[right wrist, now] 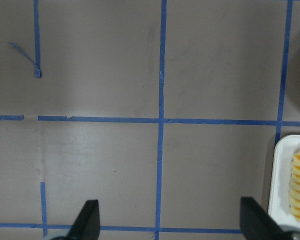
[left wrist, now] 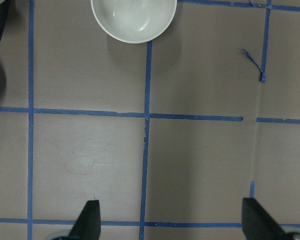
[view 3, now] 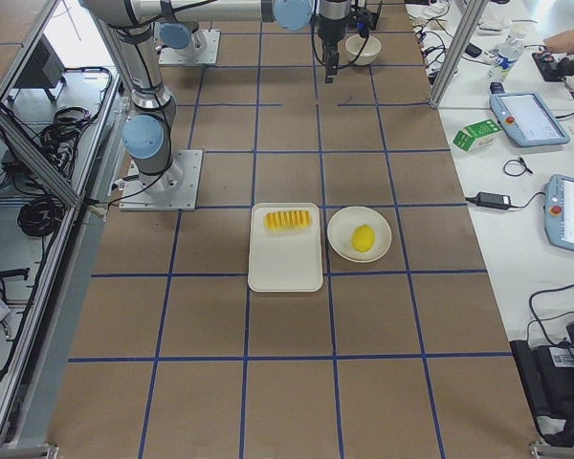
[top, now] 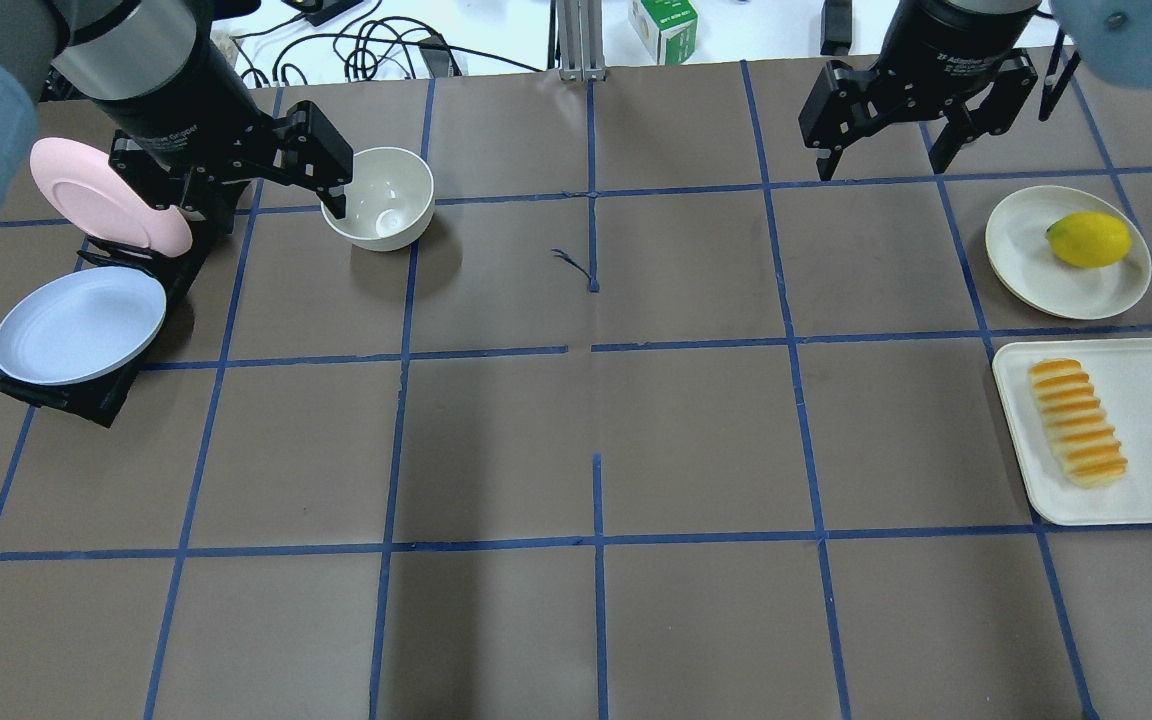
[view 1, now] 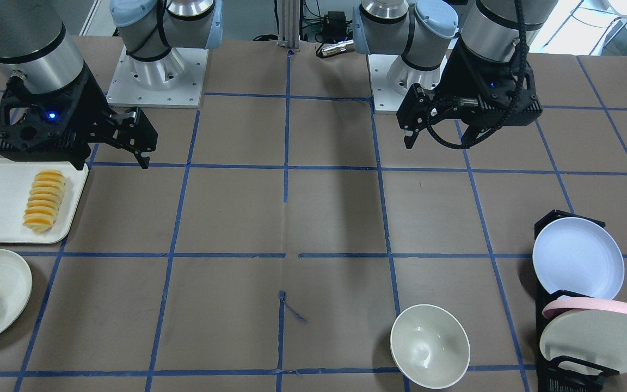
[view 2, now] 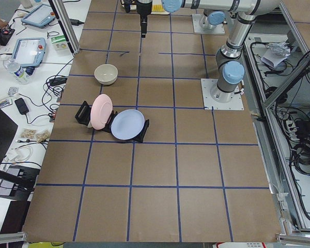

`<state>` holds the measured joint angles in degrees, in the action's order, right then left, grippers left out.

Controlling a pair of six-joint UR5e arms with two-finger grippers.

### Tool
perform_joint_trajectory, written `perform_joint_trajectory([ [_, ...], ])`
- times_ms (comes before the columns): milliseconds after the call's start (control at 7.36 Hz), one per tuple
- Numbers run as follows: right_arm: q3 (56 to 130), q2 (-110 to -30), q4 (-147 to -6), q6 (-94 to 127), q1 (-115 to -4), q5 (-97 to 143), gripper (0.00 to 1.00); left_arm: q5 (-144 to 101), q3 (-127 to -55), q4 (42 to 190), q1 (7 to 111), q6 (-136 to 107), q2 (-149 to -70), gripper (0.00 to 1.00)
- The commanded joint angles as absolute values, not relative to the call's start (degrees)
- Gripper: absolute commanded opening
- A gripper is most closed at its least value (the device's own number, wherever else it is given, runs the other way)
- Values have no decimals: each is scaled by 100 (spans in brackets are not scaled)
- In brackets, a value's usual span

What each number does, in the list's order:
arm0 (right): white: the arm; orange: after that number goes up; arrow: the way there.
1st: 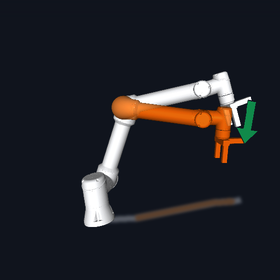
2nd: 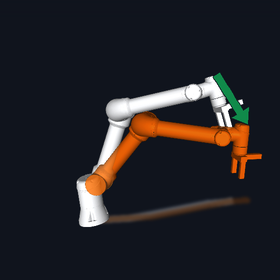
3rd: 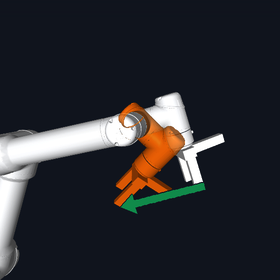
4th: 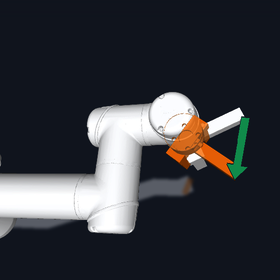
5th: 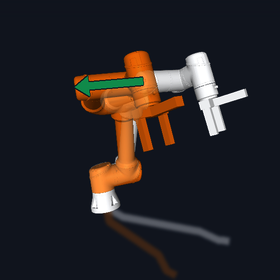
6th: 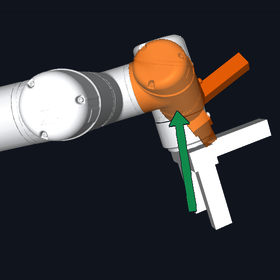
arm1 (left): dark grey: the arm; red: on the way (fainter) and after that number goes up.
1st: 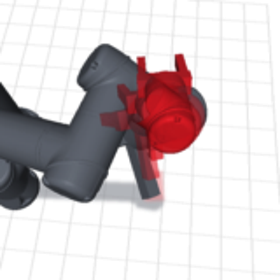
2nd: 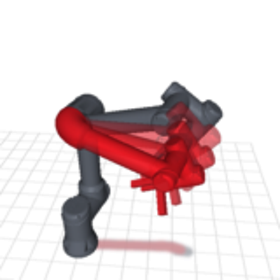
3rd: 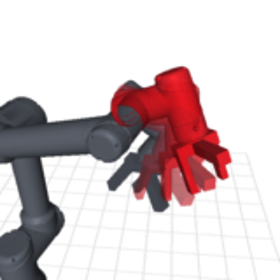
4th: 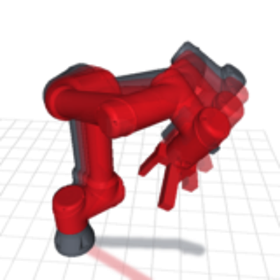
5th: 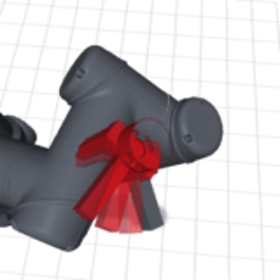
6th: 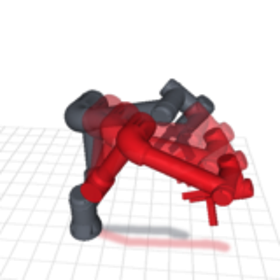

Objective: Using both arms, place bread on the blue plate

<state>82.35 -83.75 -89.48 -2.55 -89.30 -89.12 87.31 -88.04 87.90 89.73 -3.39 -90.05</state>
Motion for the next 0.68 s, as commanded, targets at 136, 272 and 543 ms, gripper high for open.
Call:
perform_joint_trajectory([
  [136, 8244, -8367, -8921, -264, -8930, -8921, 100, 8946, -8745, 8806, 8965, -281, -9009, 100],
  [272, 8253, -8367, -8921, -264, -8930, -8930, 100, 9043, -8745, 8859, 8965, -46, -9017, 100],
  [543, 8375, -8341, -9017, -456, -8772, -8956, 100, 9061, -8736, 8955, 8991, 61, -9000, 100],
])
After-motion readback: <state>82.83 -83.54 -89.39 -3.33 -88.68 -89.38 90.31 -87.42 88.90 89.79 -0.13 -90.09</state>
